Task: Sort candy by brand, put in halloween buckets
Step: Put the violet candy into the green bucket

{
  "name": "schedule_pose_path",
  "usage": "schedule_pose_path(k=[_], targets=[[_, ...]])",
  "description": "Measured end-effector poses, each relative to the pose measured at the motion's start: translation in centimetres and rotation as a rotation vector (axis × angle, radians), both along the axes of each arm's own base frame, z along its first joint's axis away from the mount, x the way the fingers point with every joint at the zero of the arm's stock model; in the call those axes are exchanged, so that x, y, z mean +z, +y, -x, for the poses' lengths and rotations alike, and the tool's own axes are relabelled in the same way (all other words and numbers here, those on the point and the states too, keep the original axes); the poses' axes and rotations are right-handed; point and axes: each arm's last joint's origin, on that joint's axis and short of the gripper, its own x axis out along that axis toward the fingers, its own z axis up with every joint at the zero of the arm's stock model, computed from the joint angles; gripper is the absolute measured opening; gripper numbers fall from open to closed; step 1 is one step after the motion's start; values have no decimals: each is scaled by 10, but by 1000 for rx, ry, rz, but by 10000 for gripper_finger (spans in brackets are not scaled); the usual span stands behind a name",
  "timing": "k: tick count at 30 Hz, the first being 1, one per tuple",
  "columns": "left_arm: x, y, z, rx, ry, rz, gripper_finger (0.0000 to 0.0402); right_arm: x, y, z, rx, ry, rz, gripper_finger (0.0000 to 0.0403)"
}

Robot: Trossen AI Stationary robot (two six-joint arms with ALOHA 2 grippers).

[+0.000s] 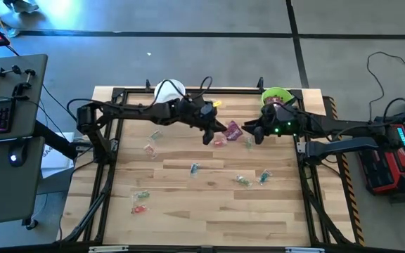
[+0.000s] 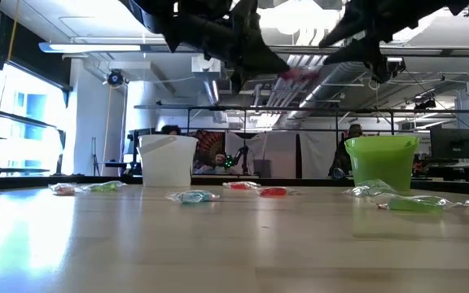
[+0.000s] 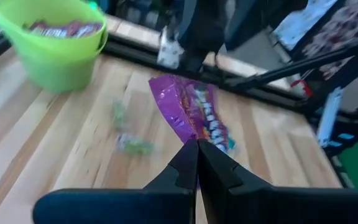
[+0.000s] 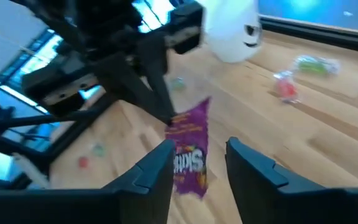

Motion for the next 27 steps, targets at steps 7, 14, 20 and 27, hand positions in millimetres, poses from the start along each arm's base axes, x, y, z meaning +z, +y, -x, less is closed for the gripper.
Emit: schedule_pose_path(k=[7, 14, 20, 27], targets=[[10, -2, -3, -64, -104, 23, 0, 6, 6, -3, 32, -65, -1, 142], [11, -2, -4, -61, -120, 32, 0, 6, 7, -3, 40, -73, -43, 142], [15, -2, -5, -57, -154, 41, 0, 6, 9, -4, 85, -80, -105, 142], [20, -2, -6, -52, -203, 66, 0, 6, 10, -4, 124, -89, -129, 131]])
